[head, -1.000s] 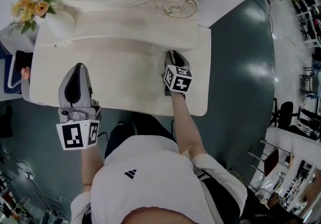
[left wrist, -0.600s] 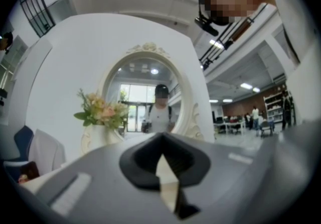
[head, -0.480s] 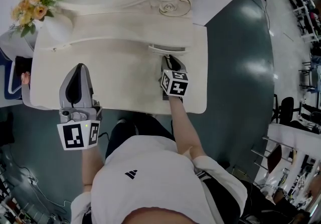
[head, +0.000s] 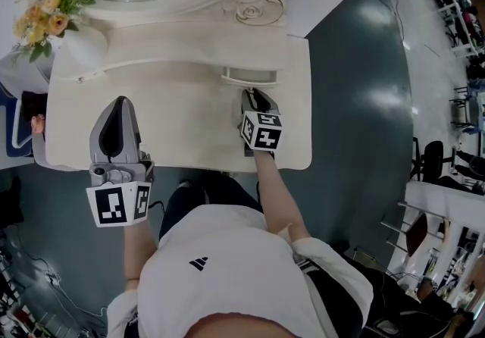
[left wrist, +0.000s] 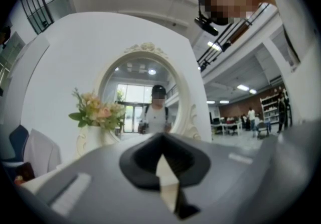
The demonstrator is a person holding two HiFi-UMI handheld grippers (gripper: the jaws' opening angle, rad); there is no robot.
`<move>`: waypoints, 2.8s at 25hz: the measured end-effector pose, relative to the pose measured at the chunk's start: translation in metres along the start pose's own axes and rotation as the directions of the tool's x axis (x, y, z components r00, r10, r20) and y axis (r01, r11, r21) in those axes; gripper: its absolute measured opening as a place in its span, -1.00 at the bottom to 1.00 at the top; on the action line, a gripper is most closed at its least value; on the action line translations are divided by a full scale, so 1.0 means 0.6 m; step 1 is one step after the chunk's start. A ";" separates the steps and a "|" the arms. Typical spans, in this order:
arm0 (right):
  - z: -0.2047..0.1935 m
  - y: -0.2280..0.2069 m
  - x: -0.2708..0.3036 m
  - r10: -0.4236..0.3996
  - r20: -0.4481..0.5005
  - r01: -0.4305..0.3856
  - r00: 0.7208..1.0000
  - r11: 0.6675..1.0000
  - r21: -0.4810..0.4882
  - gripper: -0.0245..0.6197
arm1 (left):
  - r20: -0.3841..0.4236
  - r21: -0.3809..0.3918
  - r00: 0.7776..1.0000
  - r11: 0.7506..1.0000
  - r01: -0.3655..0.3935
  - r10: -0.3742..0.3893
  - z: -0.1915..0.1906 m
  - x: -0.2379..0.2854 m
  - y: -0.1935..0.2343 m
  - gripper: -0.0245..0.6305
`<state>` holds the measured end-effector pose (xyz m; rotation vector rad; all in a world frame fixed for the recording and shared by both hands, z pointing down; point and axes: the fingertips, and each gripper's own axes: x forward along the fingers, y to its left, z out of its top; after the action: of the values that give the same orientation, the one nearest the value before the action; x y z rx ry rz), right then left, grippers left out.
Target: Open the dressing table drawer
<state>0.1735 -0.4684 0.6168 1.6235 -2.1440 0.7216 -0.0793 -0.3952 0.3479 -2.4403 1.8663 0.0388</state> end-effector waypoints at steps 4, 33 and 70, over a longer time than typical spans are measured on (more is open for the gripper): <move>-0.005 0.001 -0.008 -0.001 -0.002 0.001 1.000 1.000 -0.001 -0.65 | 0.004 0.000 1.000 1.000 0.012 -0.012 0.002 0.003 -0.002 -0.90; -0.035 0.015 -0.044 -0.018 -0.014 0.017 1.000 1.000 -0.010 -0.64 | 0.023 -0.007 0.999 0.999 0.046 -0.046 0.008 -0.012 -0.005 -0.90; 0.036 0.088 -0.211 -0.108 0.231 0.114 0.967 0.993 -0.012 -0.92 | 0.068 -0.016 0.987 0.989 0.149 -0.147 0.047 -0.102 0.016 -0.90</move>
<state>0.1587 -0.3713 0.5186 1.8774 -2.1840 0.4898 -0.1043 -0.3368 0.3231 -2.5512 1.6620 0.1305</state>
